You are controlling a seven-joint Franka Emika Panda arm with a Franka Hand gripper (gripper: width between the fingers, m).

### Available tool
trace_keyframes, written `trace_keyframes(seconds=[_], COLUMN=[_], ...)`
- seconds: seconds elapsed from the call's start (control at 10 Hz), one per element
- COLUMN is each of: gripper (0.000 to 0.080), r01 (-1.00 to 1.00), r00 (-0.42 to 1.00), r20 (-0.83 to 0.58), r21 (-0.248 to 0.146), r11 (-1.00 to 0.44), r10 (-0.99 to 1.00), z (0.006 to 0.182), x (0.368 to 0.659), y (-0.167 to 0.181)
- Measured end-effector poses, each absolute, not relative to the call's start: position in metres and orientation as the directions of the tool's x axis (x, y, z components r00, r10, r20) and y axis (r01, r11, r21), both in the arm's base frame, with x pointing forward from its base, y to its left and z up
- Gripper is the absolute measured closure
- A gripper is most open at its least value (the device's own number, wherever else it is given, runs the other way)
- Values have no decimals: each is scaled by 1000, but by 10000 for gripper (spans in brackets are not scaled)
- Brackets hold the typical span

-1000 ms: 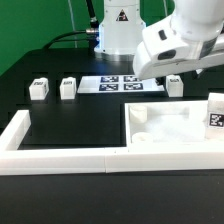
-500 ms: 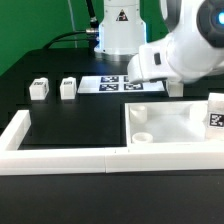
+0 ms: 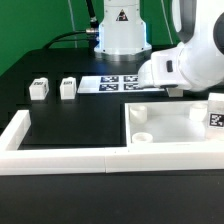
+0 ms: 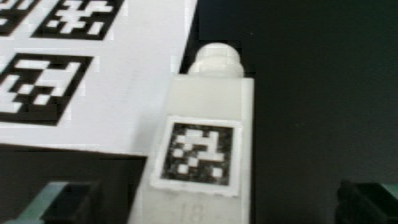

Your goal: Assemble square table

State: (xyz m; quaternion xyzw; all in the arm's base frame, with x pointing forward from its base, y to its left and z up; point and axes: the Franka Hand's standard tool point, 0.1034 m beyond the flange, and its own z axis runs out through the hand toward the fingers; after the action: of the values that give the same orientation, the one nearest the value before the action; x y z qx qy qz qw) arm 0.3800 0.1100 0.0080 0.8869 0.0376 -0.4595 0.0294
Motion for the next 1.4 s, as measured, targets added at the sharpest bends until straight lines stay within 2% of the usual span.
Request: trace_keyframes(seconds=[0.1,0.3,0.4,1.1,1.2,1.4], gripper=[150,416,510,509,509,509], r01=[91,89,88,83,83,63], r00=[574,574,573,573,562,601], r20=[-818,-818,-819,-819,-826,-799], r21=[18,18,18,18,13,-1], r11=[-996,-996,-996,-996,-996,-998], r10=[38,36,36,33,36,39], z=[8,7,7,7,13,59], x=[380,380,380,380,383,417], y=[109,108,108,106,104,91])
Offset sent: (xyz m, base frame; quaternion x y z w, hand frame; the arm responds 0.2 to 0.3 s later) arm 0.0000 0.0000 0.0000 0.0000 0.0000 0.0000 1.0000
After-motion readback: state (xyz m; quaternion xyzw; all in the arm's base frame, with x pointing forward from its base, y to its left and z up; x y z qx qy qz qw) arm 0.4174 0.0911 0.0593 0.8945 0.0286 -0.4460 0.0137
